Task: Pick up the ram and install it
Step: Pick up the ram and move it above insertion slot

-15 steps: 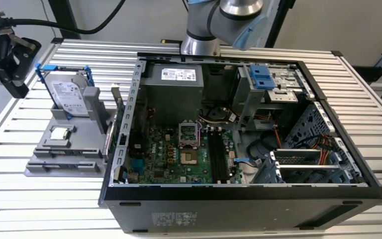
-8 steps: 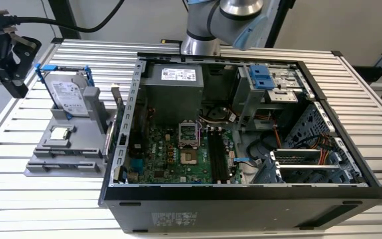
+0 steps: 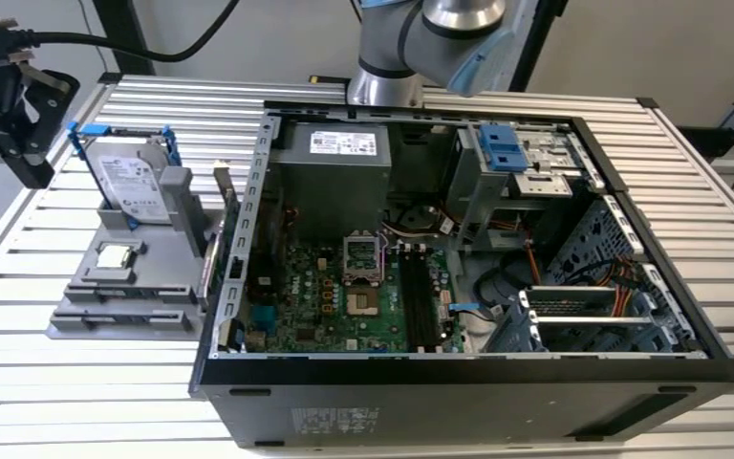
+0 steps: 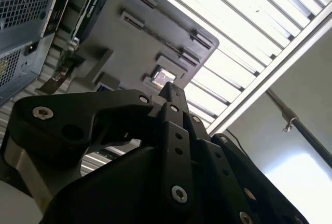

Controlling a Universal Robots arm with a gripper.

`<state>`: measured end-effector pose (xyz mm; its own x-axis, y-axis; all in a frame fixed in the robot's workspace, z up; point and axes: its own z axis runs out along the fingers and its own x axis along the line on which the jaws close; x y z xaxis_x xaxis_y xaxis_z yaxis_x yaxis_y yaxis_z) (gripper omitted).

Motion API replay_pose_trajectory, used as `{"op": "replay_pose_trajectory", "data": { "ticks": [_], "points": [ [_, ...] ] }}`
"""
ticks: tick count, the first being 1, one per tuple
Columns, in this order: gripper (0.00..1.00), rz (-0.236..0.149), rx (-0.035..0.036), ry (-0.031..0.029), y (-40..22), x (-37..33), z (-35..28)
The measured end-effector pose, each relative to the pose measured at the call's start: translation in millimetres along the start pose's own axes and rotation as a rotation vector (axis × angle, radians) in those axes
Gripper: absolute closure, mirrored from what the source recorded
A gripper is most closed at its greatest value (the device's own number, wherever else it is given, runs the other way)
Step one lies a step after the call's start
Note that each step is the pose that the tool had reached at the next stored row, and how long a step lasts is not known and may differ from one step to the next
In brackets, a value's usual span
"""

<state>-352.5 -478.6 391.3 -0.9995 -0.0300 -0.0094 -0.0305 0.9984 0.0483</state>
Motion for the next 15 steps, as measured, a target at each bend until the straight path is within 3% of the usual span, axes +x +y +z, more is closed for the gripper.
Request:
{"op": "replay_pose_trajectory", "data": {
  "ticks": [15],
  "points": [
    [1.00,-0.002,0.0000,0.0001,0.6,0.0,0.0]
  ]
}}
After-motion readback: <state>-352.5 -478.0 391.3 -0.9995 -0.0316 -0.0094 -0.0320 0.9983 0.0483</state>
